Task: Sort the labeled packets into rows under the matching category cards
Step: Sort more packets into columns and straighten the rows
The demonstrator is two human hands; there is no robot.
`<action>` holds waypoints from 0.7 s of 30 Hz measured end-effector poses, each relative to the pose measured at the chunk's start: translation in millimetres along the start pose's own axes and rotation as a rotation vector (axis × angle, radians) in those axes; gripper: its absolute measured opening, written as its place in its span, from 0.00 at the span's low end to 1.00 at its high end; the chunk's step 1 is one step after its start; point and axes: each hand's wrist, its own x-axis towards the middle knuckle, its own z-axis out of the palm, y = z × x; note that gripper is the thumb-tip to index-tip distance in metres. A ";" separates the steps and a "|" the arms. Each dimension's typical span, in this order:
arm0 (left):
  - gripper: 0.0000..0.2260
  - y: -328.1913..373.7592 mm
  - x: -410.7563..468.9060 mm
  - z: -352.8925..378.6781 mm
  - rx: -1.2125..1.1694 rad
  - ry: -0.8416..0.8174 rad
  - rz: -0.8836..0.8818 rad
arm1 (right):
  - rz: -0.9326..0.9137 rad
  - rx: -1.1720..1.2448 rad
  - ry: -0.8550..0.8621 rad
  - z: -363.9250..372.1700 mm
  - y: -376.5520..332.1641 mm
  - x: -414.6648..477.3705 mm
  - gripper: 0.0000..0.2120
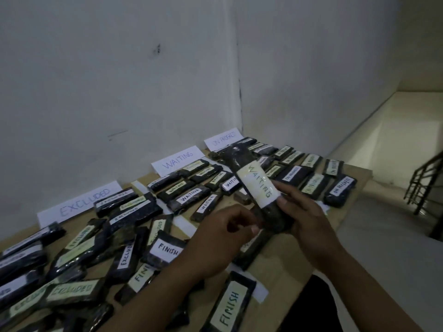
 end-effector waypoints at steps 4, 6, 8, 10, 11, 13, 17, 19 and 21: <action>0.06 -10.2 -5.9 7.8 0.258 -0.066 0.081 | 0.027 -0.048 0.093 -48.2 -11.5 15.3 0.22; 0.08 -16.2 -9.1 9.8 0.331 -0.124 0.080 | 0.033 0.009 0.192 -72.9 -10.6 22.0 0.30; 0.13 -21.5 -11.0 11.9 0.445 -0.199 0.099 | 0.056 0.053 0.283 -91.8 -7.5 28.1 0.23; 0.17 -25.9 -11.3 14.1 0.547 -0.234 0.136 | 0.104 0.001 0.349 -99.4 -2.8 32.2 0.12; 0.17 -27.8 -10.9 15.0 0.574 -0.238 0.153 | 0.133 -0.065 0.378 -100.9 2.5 34.9 0.11; 0.17 -31.8 -9.7 16.5 0.609 -0.235 0.186 | 0.170 -0.248 0.422 -100.3 14.7 39.8 0.12; 0.17 -35.4 -7.5 17.8 0.625 -0.232 0.216 | 0.196 -0.676 0.486 -90.5 28.3 44.1 0.12; 0.16 -34.7 -6.8 17.4 0.625 -0.230 0.204 | 0.162 -0.813 0.506 -83.5 28.3 44.7 0.12; 0.16 -35.1 -6.6 16.8 0.632 -0.217 0.201 | 0.093 -0.887 0.523 -79.2 30.5 46.4 0.12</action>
